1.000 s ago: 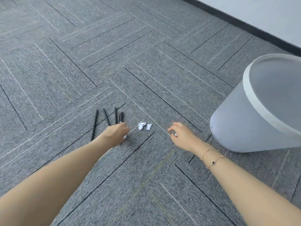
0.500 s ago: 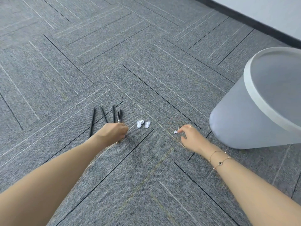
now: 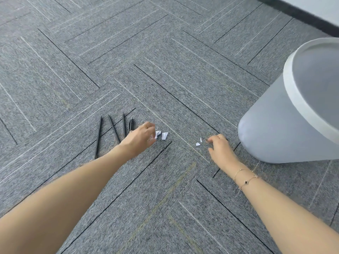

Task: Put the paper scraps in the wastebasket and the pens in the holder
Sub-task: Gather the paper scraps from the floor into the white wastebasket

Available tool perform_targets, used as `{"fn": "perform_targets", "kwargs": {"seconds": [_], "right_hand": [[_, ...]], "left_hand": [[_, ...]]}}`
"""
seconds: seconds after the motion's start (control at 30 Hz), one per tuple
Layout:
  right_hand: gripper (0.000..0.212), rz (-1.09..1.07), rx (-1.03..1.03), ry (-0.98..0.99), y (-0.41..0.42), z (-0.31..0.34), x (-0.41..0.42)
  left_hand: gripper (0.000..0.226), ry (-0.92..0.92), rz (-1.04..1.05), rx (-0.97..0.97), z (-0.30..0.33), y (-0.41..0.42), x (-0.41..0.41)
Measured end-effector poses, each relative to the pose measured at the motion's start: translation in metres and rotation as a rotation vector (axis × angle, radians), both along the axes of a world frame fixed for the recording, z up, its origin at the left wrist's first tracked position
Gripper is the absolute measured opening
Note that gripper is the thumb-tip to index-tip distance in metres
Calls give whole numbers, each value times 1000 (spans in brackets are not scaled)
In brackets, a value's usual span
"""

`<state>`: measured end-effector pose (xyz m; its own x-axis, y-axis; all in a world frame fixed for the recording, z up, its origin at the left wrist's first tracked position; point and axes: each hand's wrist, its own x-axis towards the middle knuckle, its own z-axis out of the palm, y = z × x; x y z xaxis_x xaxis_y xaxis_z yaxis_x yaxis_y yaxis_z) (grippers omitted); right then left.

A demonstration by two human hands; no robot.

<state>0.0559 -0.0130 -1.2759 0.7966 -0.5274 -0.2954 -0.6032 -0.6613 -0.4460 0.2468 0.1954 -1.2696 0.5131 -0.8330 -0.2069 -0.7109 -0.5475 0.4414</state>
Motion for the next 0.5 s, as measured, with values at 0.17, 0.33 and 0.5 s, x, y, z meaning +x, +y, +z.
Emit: {"fn": "perform_targets", "kwargs": {"seconds": [0.17, 0.33, 0.5], "right_hand": [[33, -198, 61, -140, -6, -5, -5], [28, -304, 70, -206, -5, -13, -9], [24, -423, 103, -264, -1, -19, -11]], "left_hand": [[17, -30, 4, -11, -8, -10, -6], [16, -28, 10, -73, -15, -5, -8], [14, -17, 13, -91, -17, -3, -9]]}}
